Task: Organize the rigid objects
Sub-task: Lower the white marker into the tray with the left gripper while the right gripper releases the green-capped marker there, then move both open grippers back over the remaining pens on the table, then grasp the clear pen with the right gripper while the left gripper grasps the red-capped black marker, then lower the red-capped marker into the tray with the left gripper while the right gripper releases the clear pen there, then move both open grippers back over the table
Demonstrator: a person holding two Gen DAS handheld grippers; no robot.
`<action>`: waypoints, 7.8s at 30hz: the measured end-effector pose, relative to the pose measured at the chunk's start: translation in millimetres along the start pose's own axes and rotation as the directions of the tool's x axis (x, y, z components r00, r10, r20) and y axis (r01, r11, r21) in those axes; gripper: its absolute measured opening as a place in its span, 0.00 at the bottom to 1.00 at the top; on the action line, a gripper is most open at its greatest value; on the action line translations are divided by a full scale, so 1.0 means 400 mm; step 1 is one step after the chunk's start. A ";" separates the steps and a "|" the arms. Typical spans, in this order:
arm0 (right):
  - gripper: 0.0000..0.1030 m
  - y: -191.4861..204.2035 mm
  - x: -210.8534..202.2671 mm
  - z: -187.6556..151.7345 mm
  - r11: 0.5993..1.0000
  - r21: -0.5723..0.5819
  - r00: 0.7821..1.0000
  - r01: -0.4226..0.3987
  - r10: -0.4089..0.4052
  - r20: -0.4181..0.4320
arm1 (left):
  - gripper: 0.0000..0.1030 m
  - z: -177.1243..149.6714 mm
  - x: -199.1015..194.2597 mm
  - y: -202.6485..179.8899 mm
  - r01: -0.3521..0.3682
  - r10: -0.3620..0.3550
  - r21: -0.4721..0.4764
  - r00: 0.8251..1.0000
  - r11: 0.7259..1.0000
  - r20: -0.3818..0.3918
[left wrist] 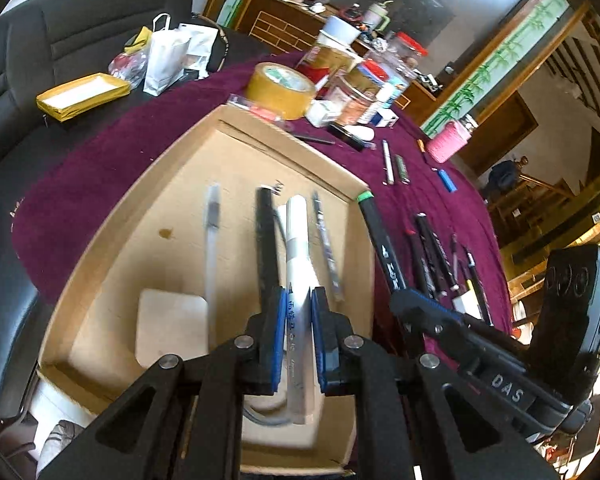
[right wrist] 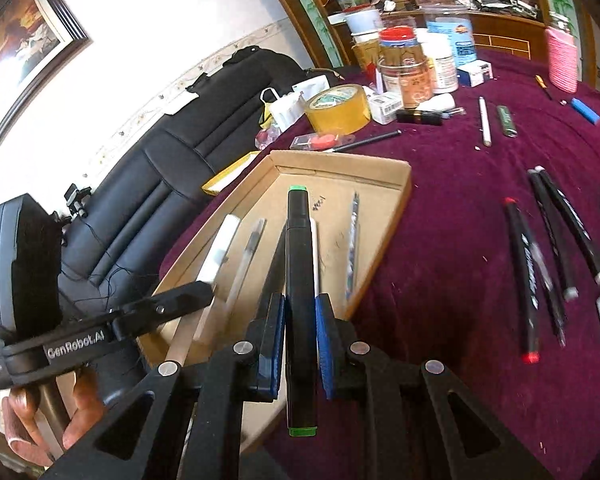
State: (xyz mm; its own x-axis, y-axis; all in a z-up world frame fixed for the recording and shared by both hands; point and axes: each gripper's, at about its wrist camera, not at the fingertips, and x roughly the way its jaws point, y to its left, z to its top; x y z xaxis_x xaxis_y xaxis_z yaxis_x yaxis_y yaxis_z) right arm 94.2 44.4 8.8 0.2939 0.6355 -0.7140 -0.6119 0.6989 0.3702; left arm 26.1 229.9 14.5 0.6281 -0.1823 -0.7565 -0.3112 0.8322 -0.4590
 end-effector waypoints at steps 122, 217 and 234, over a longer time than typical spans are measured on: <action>0.14 -0.531 -0.143 0.030 0.968 0.246 0.997 0.051 -0.062 0.036 | 0.16 -0.036 0.461 -0.483 -0.181 0.229 0.327 0.967 0.928 -0.115; 0.30 0.074 0.126 0.000 0.998 -0.015 0.991 0.065 -0.066 -0.114 | 0.52 0.135 0.050 0.105 -0.082 0.082 0.024 0.997 0.996 0.001; 0.68 -0.255 -0.195 -0.074 0.998 0.021 0.996 0.062 -0.063 0.059 | 0.69 -0.052 0.079 -0.278 0.049 -0.046 0.157 0.999 0.986 -0.021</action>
State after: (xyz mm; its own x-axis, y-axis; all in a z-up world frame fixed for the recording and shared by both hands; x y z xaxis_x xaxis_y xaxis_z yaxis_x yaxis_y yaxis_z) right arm 112.1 -86.0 9.1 0.3744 0.6086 -0.6996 -0.5774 0.7434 0.3377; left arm 65.7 120.8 31.8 0.6265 -0.2318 -0.7441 -0.1638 0.8943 -0.4165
